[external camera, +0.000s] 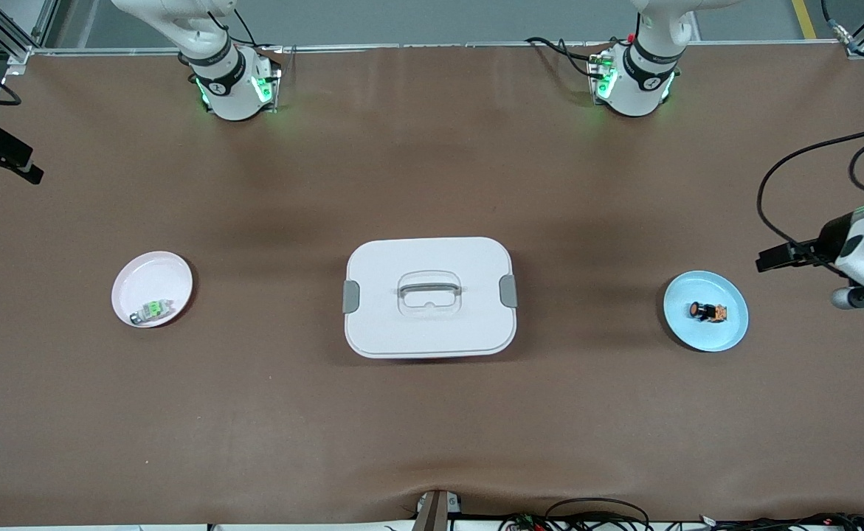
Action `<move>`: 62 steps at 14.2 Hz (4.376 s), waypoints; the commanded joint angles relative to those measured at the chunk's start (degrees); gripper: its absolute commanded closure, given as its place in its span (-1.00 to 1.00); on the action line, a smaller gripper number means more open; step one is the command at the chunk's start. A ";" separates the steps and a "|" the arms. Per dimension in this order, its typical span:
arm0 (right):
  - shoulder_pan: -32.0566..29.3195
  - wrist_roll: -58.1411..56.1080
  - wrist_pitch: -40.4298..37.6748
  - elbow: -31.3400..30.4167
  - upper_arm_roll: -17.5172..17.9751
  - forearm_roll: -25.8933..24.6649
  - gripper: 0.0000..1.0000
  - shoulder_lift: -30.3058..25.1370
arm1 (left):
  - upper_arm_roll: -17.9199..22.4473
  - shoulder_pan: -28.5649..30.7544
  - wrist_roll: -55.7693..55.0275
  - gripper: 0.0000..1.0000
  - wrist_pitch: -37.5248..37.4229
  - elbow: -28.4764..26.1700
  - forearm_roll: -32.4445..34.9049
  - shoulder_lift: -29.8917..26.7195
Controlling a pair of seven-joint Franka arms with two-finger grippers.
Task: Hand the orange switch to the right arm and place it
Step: 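Reach the left gripper down to the orange switch on the blue plate, then close the left gripper on the orange switch and lift it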
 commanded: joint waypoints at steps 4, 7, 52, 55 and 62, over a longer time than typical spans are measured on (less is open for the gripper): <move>-1.24 -0.32 -0.55 1.03 0.98 -0.69 -1.00 0.46 | -0.32 0.13 -2.40 -1.00 11.30 -12.31 0.74 -2.16; -1.24 -0.32 -0.47 1.03 0.98 -0.69 -1.00 0.46 | -0.41 1.10 -0.65 -1.00 18.76 -16.54 0.82 -1.20; -0.98 -0.23 -0.29 1.03 1.07 -0.69 -1.00 0.81 | -1.54 3.03 17.03 1.00 45.00 -18.22 6.45 15.43; -1.15 -0.32 -0.29 1.03 1.07 -0.69 -1.00 0.81 | -3.39 3.03 10.62 1.00 41.48 -18.13 6.45 12.61; -0.45 -0.23 -0.11 1.03 1.24 0.10 -1.00 1.60 | -9.80 3.12 -3.97 1.00 28.82 -13.66 6.36 8.92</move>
